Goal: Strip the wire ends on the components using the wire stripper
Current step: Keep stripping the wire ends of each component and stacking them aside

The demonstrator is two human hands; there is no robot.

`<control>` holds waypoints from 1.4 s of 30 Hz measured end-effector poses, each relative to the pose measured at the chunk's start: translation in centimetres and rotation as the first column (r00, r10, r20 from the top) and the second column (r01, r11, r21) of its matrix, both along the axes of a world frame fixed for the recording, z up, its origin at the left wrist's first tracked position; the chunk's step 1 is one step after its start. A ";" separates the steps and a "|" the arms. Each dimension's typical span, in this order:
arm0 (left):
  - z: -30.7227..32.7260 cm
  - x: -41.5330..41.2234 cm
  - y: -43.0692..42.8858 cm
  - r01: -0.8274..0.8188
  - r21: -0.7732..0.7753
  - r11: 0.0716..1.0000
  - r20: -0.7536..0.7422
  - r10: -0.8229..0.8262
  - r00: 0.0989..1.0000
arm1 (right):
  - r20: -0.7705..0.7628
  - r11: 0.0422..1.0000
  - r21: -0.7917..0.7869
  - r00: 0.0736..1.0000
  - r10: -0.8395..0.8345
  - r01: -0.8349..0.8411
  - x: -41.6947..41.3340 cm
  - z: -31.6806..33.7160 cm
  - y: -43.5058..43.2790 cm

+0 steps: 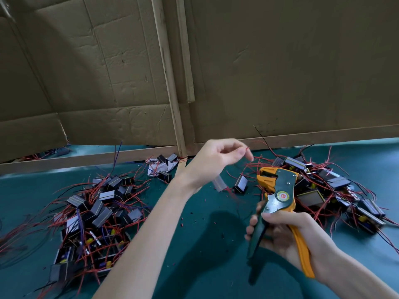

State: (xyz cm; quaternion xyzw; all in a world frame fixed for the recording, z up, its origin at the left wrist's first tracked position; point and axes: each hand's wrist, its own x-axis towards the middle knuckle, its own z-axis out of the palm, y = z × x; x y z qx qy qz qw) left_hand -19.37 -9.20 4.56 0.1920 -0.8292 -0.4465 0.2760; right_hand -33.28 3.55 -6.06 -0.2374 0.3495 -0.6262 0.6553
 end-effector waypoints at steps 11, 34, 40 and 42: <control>1.6 -13.6 2.5 -0.114 0.103 0.988 -0.275 0.139 0.951 | -0.024 0.999 0.035 0.999 -0.032 0.033 -0.1 0.2 0.3; -2.9 12.7 -7.5 -0.063 -0.454 0.889 0.889 0.456 0.023 | -0.035 0.996 0.087 0.999 -0.021 0.024 0.1 -0.6 0.0; -3.7 12.4 -7.4 -0.132 -0.445 0.886 0.895 0.445 -0.031 | -0.060 0.996 0.088 0.998 -0.023 0.028 0.3 -0.4 0.3; -3.9 12.1 -7.4 -0.189 -0.422 0.887 0.899 0.436 0.037 | -0.062 0.995 0.095 0.998 -0.028 0.034 0.3 -0.3 0.3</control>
